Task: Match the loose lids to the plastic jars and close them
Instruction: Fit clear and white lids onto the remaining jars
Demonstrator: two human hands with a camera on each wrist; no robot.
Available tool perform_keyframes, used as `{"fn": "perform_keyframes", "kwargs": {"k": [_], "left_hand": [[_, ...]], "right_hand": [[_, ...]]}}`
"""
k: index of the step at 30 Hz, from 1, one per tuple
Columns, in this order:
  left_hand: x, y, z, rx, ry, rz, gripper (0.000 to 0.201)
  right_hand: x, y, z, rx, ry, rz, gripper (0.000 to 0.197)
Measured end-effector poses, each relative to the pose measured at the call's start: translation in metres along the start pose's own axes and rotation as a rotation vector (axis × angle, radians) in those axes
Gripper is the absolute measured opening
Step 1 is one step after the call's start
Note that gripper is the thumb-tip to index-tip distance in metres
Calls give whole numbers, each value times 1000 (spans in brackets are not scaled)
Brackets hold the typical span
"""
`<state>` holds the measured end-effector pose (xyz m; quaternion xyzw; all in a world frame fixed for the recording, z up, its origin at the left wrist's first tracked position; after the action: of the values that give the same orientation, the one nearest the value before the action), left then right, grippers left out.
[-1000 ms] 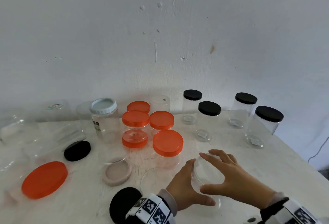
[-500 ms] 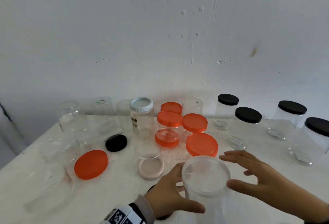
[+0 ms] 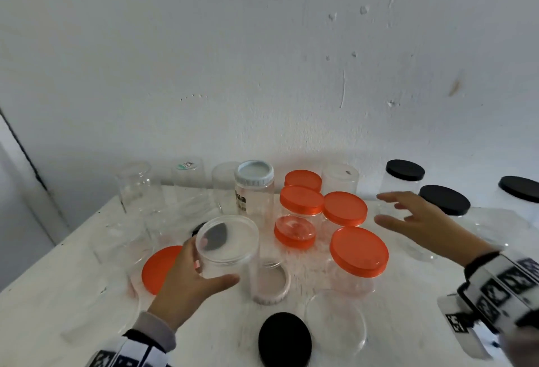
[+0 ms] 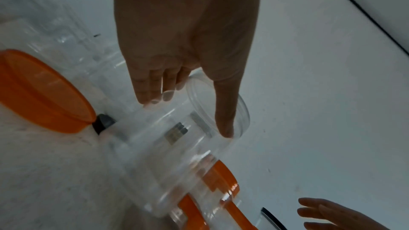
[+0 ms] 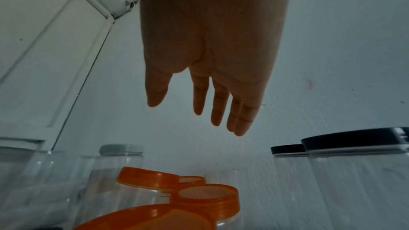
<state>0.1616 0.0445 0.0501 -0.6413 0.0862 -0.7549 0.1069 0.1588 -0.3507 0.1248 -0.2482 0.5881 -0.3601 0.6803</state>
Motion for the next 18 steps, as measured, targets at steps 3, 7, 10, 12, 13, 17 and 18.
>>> {"fn": "perform_keyframes", "kwargs": {"k": [3, 7, 10, 12, 13, 17, 18], "left_hand": [[-13, -8, 14, 94, -29, 21, 90], [-28, -14, 29, 190, -61, 56, 86], [-36, -15, 36, 238, -90, 87, 91], [-42, -14, 40, 237, -123, 99, 107], [-44, -13, 42, 229, -141, 103, 115], [-45, -12, 48, 223, -179, 113, 123], [-43, -12, 51, 228, -172, 140, 120]], "right_hand": [[4, 2, 34, -4, 10, -92, 58], [2, 8, 73, -38, 12, -207, 62], [0, 15, 100, -71, 5, -287, 63], [1, 21, 116, -99, 9, -324, 65], [3, 25, 125, -116, 14, -346, 66], [15, 37, 153, -158, 72, -391, 69], [19, 39, 160, -170, 92, -397, 71]]}}
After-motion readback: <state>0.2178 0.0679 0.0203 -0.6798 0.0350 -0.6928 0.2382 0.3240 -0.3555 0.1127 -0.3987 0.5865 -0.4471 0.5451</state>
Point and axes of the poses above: each hand's wrist, its own z-axis towards the middle knuckle, its own y-axis out of the palm, x = y × z, the point moved 6 cm from there along z, towards the middle knuckle, and after that the axes turned 4 degrees about x, right-handed, at the moved point
